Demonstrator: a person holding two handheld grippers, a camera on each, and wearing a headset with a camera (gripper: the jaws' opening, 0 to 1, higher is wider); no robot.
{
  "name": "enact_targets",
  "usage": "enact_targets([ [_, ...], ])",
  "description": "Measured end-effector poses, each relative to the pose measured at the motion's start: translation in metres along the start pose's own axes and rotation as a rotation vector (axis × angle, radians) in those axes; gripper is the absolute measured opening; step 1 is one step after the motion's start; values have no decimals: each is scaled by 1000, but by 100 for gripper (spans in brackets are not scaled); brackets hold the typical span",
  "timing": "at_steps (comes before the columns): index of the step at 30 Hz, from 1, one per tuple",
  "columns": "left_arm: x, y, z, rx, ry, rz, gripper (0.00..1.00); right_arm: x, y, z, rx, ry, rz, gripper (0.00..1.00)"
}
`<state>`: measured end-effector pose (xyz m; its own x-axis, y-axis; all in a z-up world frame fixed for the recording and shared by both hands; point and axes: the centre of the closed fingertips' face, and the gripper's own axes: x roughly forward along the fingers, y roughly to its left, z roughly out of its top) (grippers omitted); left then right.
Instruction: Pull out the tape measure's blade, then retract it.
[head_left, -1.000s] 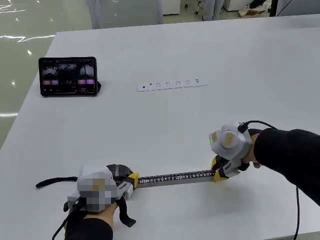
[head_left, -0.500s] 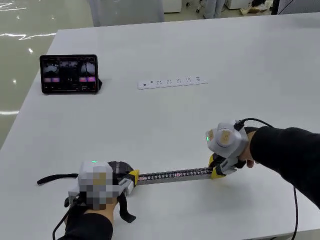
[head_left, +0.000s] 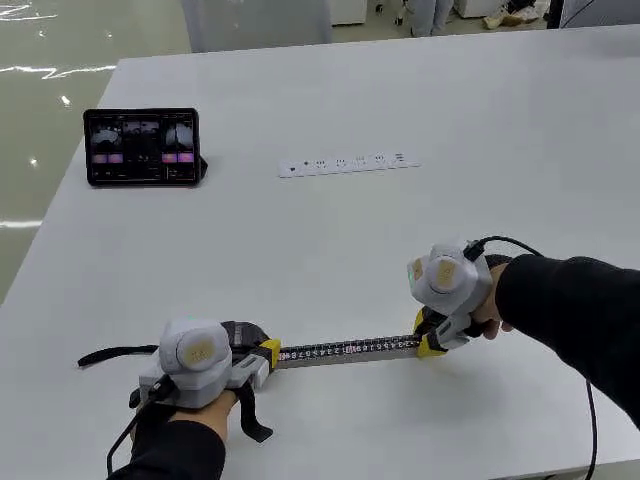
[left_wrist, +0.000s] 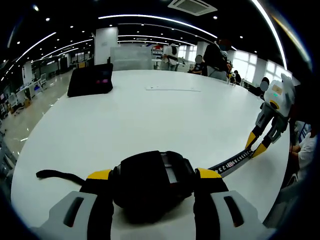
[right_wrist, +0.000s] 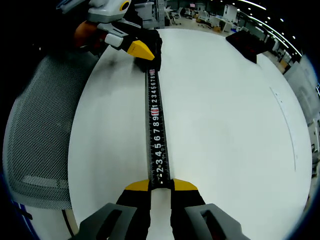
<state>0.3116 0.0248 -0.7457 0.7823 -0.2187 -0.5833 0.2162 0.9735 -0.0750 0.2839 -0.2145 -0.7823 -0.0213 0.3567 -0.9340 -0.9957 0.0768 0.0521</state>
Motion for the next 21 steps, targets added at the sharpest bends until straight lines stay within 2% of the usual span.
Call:
enact_targets([
  [21,0,0,-1,-8,10,0,61,4,1,11,1,9,-3,10],
])
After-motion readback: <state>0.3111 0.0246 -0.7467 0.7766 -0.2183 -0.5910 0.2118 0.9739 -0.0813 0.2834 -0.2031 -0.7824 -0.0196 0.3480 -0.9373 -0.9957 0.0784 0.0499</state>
